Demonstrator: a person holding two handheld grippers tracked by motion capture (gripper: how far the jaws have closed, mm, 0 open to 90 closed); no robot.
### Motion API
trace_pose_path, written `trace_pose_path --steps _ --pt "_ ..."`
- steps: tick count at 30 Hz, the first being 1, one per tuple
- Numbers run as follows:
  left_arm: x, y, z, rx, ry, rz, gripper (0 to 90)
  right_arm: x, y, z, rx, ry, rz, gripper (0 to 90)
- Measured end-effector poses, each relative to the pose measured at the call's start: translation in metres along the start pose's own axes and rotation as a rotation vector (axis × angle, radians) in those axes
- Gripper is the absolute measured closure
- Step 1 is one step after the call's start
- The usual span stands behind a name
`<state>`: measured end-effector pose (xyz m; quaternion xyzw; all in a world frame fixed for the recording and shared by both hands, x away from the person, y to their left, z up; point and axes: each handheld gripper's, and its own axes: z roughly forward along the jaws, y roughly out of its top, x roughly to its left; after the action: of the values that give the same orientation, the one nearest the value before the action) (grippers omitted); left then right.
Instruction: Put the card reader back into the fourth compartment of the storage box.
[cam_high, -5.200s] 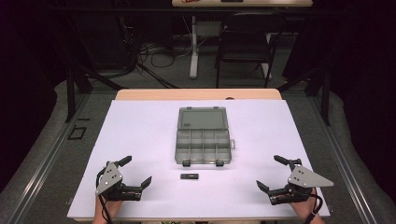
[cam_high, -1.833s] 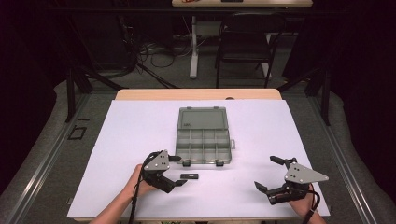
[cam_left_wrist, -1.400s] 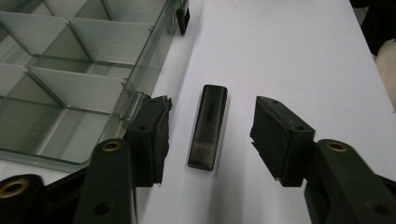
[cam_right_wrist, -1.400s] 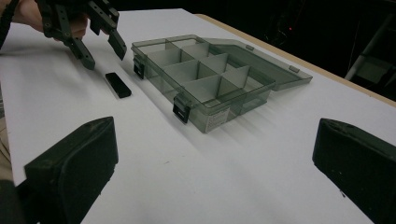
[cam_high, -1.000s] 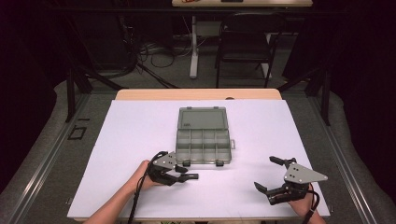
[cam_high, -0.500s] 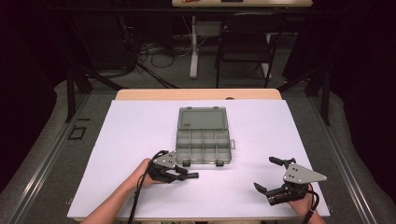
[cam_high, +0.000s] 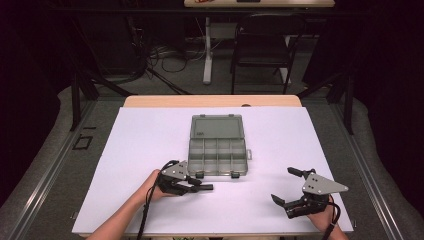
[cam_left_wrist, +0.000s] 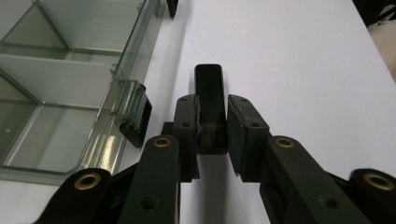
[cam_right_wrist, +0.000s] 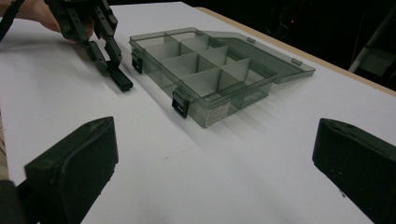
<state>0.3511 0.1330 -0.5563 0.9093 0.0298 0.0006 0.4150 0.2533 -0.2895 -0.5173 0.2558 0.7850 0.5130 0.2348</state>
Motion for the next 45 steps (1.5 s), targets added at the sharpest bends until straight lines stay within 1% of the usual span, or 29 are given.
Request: trace_pose_path --steps 1,6,11,15,18,23,26,28,30,37,38,45 --pt "-0.001 0.001 0.0 -0.011 -0.001 -0.003 74.5 0.0 0.0 0.0 0.001 0.002 0.0 0.0" --pt "-0.003 0.004 -0.003 -0.028 0.001 0.004 74.5 -0.002 -0.001 0.001 0.003 -0.002 0.004 0.0" --pt "-0.003 0.006 -0.008 -0.054 0.01 -0.002 74.5 -0.002 -0.001 0.002 0.015 -0.001 0.009 0.0" --pt "-0.004 0.008 -0.011 -0.057 0.012 -0.004 74.5 -0.002 -0.002 0.002 0.013 -0.005 0.006 0.0" --pt "-0.005 0.011 -0.014 -0.077 0.016 -0.004 74.5 -0.003 -0.002 0.003 0.015 -0.003 0.008 0.0" --pt "-0.005 0.014 -0.017 -0.09 0.03 -0.003 74.5 -0.002 -0.002 0.003 0.019 -0.004 0.011 0.0" --pt "-0.007 0.017 -0.021 -0.098 0.032 0.004 74.5 -0.003 -0.002 0.004 0.021 -0.003 0.009 0.0" --pt "-0.007 0.018 -0.022 -0.11 0.027 0.001 74.5 -0.003 -0.002 0.004 0.022 -0.008 0.011 0.0" --pt "-0.007 0.019 -0.023 -0.114 0.024 -0.007 74.5 -0.002 -0.002 0.004 0.017 -0.011 0.008 0.0" --pt "-0.008 0.023 -0.025 -0.11 0.048 -0.012 74.5 -0.001 -0.002 0.005 0.028 -0.009 -0.002 0.0" --pt "-0.008 0.024 -0.027 -0.121 0.053 -0.018 74.5 -0.001 -0.002 0.005 0.029 -0.009 -0.005 0.0" --pt "-0.008 0.026 -0.029 -0.125 0.073 -0.025 74.5 -0.001 -0.003 0.005 0.032 -0.008 -0.005 0.0"
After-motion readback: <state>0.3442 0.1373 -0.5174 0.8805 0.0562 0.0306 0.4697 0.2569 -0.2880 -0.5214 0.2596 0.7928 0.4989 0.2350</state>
